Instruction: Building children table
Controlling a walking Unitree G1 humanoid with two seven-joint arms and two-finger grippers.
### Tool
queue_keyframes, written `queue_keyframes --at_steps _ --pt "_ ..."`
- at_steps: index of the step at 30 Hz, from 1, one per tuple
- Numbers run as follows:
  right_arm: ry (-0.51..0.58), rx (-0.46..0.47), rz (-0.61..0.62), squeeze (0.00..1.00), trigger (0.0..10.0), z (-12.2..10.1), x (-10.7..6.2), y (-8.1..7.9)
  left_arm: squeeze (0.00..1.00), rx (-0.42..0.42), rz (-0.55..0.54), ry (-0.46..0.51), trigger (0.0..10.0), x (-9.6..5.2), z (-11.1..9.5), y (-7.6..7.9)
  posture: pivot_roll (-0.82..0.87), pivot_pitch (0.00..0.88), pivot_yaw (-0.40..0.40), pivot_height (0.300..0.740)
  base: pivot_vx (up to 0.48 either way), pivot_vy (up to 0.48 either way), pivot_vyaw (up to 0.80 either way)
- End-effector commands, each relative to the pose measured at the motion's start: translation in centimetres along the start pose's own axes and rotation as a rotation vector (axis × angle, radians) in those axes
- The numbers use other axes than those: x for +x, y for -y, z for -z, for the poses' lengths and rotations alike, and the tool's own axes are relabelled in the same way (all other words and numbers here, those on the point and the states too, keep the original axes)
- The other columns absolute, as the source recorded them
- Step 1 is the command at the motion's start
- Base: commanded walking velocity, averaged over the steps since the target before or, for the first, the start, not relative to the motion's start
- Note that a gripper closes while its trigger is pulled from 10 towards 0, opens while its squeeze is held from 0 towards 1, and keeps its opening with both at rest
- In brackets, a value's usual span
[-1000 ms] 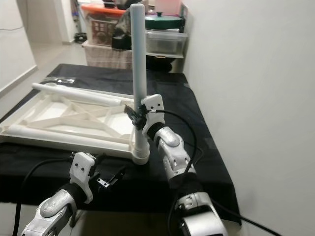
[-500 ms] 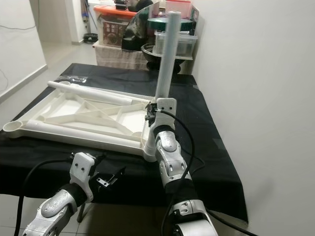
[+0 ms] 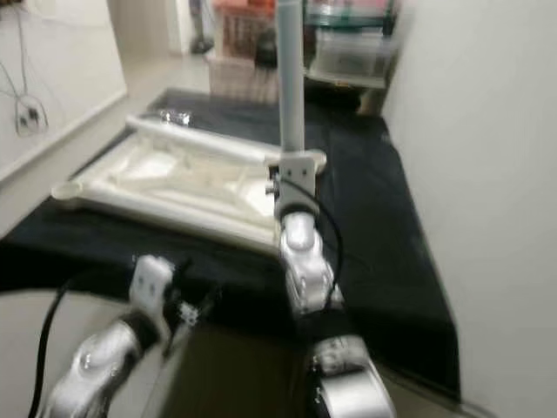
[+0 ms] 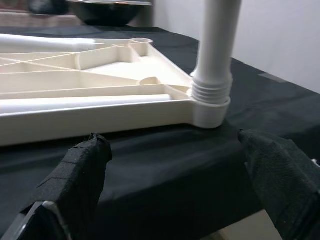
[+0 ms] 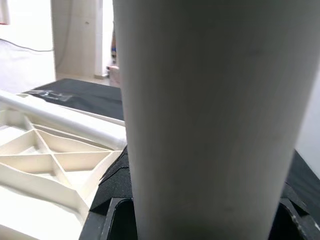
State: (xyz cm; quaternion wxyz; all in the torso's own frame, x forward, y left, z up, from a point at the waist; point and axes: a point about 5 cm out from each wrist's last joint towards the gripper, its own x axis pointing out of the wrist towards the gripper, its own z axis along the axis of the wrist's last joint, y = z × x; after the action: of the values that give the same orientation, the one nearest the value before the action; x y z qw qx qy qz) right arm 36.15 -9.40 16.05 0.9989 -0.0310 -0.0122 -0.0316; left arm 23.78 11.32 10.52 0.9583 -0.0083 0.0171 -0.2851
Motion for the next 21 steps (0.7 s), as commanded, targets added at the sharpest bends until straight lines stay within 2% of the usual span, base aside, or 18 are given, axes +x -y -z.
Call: queue_keyframes --at_steps 1,7,10,11,12,13,14,15,16,17,19,20,21 --pt "-0.265 -0.003 0.059 0.00 0.0 5.5 -1.2 1.3 0.00 0.008 0.004 -0.001 10.0 0.2 -0.1 0.0 0.05 0.000 -0.099 0.740 0.000 0.000 0.00" --pt "-0.294 0.057 0.108 0.00 0.0 5.7 -1.0 1.7 0.00 0.009 0.003 -0.002 10.0 0.2 -0.1 0.0 0.05 0.000 -0.097 0.740 0.000 0.000 0.00" --pt "-0.273 0.111 0.103 0.00 0.0 4.9 -0.5 2.1 0.00 0.012 0.003 -0.003 10.0 0.2 -0.1 0.0 0.05 0.000 -0.094 0.740 0.000 0.000 0.00" --pt "-0.223 0.146 0.090 0.00 0.0 3.4 0.1 2.7 0.00 0.013 0.006 -0.003 10.0 0.2 -0.1 0.0 0.05 0.000 -0.090 0.740 0.000 0.000 0.00" --pt "-0.223 0.146 0.090 0.00 0.0 3.4 0.1 2.7 0.00 0.013 0.006 -0.003 10.0 0.2 -0.1 0.0 0.05 0.000 -0.090 0.740 0.000 0.000 0.00" --pt "-0.135 0.191 0.045 0.00 0.0 0.8 0.8 3.3 0.00 0.014 0.008 -0.003 10.0 0.2 -0.1 0.0 0.05 0.000 -0.087 0.740 0.000 0.000 0.00" --pt "-0.135 0.191 0.045 0.00 0.0 0.8 0.8 3.3 0.00 0.014 0.008 -0.003 10.0 0.2 -0.1 0.0 0.05 0.000 -0.087 0.740 0.000 0.000 0.00" --pt "-0.073 0.217 0.012 0.00 0.0 -1.1 1.2 3.7 0.00 0.015 0.009 -0.004 10.0 0.2 -0.1 -0.1 0.05 0.000 -0.087 0.740 0.000 0.000 0.00" --pt "0.023 0.263 -0.073 0.00 0.0 -4.8 1.5 4.3 0.00 0.015 0.010 -0.005 10.0 0.2 0.0 -0.1 0.03 0.000 -0.076 0.740 0.000 0.000 0.00" --pt "0.023 0.263 -0.073 0.00 0.0 -4.8 1.5 4.3 0.00 0.015 0.010 -0.005 10.0 0.2 0.0 -0.1 0.03 0.000 -0.076 0.740 0.000 0.000 0.00" --pt "0.085 0.285 -0.149 0.00 0.0 -7.5 1.6 4.9 0.00 0.016 0.016 -0.006 10.0 0.3 0.0 -0.1 0.03 0.000 -0.075 0.740 0.000 0.000 0.00" --pt "0.085 0.285 -0.149 0.00 0.0 -7.5 1.6 4.9 0.00 0.016 0.016 -0.006 10.0 0.3 0.0 -0.1 0.03 0.000 -0.075 0.740 0.000 0.000 0.00" --pt "0.107 0.284 -0.192 0.00 0.0 -8.6 1.6 5.1 0.00 0.016 0.019 -0.005 10.0 0.4 0.0 0.0 0.03 0.000 -0.074 0.740 0.000 0.000 0.00"
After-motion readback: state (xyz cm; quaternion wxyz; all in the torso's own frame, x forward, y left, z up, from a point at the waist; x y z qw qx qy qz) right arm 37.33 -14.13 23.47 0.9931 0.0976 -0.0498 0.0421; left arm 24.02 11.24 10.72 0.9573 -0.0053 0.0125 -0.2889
